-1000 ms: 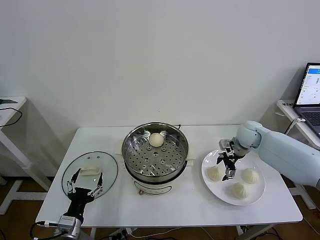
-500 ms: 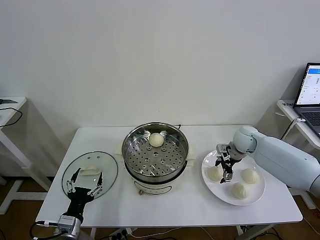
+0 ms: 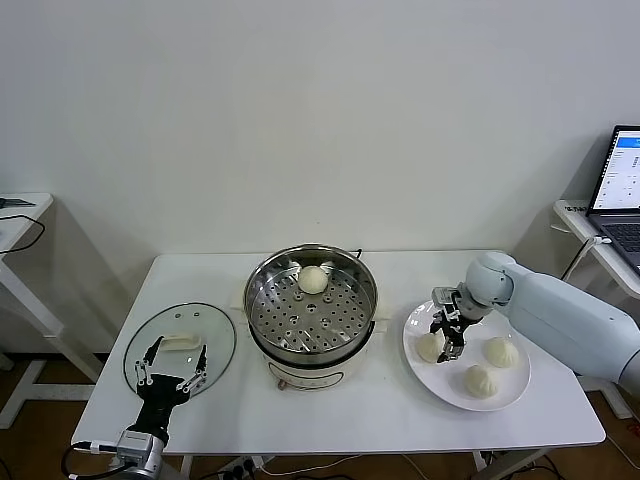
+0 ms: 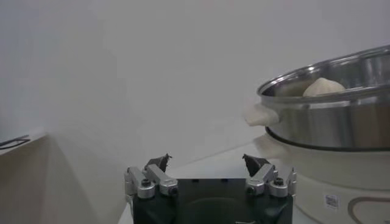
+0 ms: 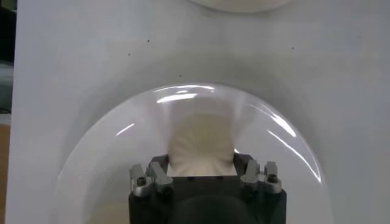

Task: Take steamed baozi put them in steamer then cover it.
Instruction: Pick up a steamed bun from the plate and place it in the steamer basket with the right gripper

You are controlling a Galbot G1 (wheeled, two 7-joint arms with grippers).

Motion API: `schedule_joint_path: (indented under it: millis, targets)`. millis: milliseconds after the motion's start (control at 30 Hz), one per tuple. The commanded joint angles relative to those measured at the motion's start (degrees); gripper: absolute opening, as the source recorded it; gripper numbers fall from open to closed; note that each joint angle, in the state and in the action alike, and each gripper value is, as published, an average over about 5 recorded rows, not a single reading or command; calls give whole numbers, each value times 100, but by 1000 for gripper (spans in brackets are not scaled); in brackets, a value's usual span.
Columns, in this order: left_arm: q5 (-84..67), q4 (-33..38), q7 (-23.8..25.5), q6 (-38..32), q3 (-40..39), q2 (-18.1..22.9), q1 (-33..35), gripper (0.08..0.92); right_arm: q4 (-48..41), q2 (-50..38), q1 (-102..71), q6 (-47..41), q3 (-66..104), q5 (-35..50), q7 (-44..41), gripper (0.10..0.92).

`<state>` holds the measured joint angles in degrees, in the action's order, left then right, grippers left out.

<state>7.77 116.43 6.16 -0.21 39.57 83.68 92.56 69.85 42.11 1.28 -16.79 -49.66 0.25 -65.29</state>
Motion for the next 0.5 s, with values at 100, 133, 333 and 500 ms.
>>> schedule_joint_path:
  millis: [100, 133, 333, 500]
  targets:
    - [4, 51, -5, 8, 14, -21, 21, 823, 1065, -779, 1861, -174, -1328, 1242, -55, 696]
    - [4, 50, -5, 7, 20, -26, 22, 823, 1195, -826, 2176, -208, -1584, 1414, -57, 696]
    - [1, 58, 2, -1, 56, -50, 35, 823, 1899, -733, 4408, -521, -3205, 2497, -43, 696]
    - [-2, 98, 5, -17, 66, -62, 40, 823, 2409, -319, 5400, -1063, -3791, 3227, 21, 696]
